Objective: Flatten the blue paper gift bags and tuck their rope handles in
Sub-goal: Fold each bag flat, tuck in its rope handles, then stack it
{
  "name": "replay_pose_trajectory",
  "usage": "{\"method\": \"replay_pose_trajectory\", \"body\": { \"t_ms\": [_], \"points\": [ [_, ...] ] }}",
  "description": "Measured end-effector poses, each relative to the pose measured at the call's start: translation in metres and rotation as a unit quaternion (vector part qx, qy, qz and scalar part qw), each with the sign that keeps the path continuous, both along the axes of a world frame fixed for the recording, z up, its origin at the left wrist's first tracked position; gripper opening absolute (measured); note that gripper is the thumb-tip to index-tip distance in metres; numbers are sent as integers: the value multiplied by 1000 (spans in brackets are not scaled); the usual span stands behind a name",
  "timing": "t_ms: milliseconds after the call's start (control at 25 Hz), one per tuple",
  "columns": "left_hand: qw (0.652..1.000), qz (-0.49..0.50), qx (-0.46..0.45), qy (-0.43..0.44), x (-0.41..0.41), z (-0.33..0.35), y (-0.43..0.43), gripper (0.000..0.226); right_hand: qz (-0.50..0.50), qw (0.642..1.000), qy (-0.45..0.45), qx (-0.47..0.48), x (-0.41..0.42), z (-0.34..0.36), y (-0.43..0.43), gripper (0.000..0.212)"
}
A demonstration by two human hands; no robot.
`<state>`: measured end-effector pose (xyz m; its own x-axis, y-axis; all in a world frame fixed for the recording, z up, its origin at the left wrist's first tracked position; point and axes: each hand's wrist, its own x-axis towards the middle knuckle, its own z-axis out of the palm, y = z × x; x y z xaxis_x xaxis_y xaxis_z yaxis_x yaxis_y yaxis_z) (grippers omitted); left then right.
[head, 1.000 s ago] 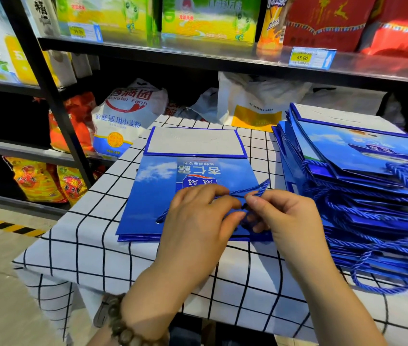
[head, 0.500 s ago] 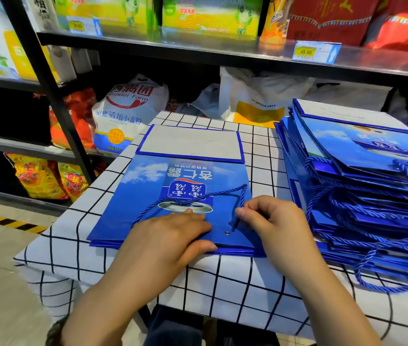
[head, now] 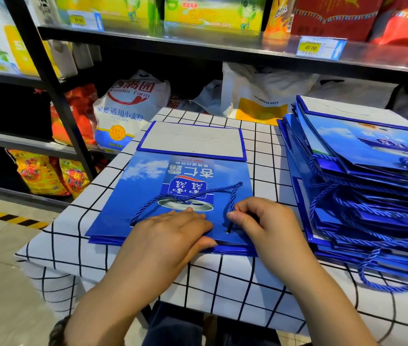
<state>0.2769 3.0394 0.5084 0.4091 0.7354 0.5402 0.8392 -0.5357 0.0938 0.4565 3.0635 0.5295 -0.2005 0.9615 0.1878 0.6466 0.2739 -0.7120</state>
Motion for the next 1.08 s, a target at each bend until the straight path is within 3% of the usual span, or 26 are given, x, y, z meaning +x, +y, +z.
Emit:
{"method": "replay_pose_trajectory", "body": {
  "t_ms": [200, 280, 360, 560, 640, 720, 920, 1080],
  "points": [
    [1000, 6, -1, 10, 0, 1, 0, 59, 28, 998, -45, -12, -1, 1, 0, 28],
    [1000, 16, -4, 10, 2, 3, -1, 45, 60, 995, -77, 14, 1, 1, -2, 22],
    [999, 31, 0, 6, 3, 6, 0, 31, 99, 991, -85, 42, 7, 2, -5, 33],
    [997, 41, 11, -71, 8, 13, 3, 3, 122, 990, -72, 7, 10, 2, -11, 35],
    [995, 7, 25, -93, 16, 11, -1, 14, 102, 992, -67, 10, 7, 2, -9, 24],
    [995, 38, 35, -85, 19, 7, -8, 20, 85, 994, -67, 12, 4, 1, -7, 16],
    [983, 164, -20, -81, 31, 10, -13, 29, 67, 997, -41, -3, 2, 2, -7, 17],
    [983, 181, -33, -24, 39, 17, -6, 35, 39, 999, -8, -6, -1, -2, -9, 20]
  ]
}}
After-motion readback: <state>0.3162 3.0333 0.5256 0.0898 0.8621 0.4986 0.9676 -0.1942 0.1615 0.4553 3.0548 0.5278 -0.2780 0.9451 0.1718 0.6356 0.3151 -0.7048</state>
